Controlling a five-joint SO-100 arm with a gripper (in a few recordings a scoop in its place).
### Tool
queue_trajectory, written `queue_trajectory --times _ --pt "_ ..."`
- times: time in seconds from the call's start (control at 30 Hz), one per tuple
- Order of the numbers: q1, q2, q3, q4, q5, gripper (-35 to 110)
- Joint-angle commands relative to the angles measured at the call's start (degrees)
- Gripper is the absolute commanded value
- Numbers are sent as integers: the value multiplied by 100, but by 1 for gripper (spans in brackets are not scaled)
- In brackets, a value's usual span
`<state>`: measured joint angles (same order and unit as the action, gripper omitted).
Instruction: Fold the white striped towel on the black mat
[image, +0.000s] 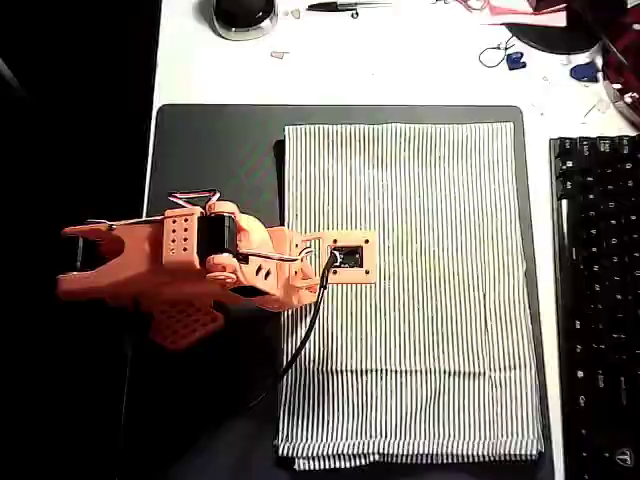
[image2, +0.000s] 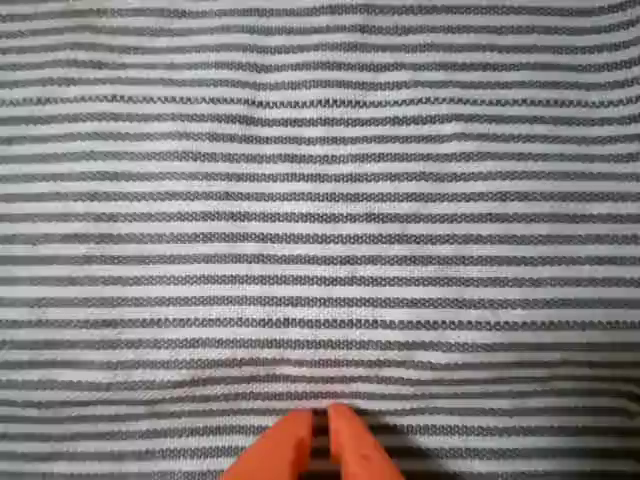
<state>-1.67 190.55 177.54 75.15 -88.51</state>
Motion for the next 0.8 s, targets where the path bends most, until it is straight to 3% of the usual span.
queue_trajectory --times 0.0,0.77 --pt "9 44 97 9 202 0" --pt "0 9 88 9 132 0"
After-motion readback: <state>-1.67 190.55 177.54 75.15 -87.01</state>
